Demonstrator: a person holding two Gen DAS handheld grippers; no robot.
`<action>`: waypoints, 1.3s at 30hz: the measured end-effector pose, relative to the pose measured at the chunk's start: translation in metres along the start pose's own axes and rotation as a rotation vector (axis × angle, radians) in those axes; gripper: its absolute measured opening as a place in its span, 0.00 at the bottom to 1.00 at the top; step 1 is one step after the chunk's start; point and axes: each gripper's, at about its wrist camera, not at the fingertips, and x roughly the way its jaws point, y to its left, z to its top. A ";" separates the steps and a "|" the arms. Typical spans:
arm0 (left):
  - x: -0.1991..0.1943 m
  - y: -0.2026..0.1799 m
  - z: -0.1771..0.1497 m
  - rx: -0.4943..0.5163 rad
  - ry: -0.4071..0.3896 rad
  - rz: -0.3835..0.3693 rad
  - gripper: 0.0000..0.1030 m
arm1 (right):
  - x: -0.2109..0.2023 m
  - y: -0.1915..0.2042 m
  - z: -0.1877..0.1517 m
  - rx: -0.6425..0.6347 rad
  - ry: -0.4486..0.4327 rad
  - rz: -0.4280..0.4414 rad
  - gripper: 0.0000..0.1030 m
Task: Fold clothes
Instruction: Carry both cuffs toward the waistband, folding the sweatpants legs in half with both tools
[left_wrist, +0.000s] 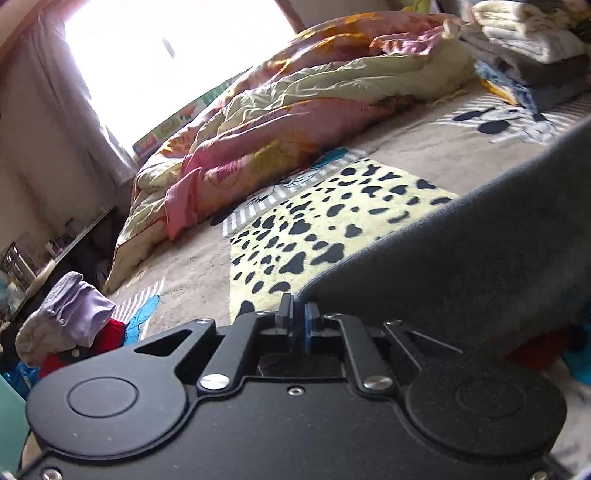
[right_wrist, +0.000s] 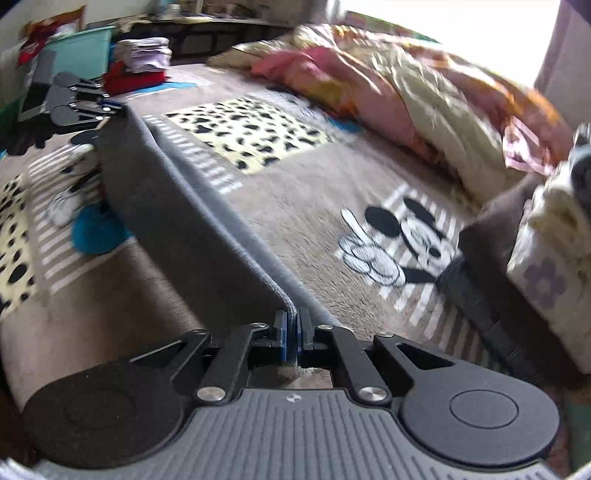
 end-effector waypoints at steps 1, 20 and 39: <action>0.003 0.000 0.001 -0.005 0.008 0.001 0.05 | 0.008 -0.007 0.001 0.031 0.013 0.011 0.06; 0.057 -0.016 0.001 0.025 0.144 0.021 0.05 | 0.094 -0.060 -0.001 0.269 0.129 0.108 0.06; -0.052 -0.111 0.024 0.371 -0.167 -0.347 0.41 | 0.036 0.032 -0.032 0.001 -0.048 -0.026 0.40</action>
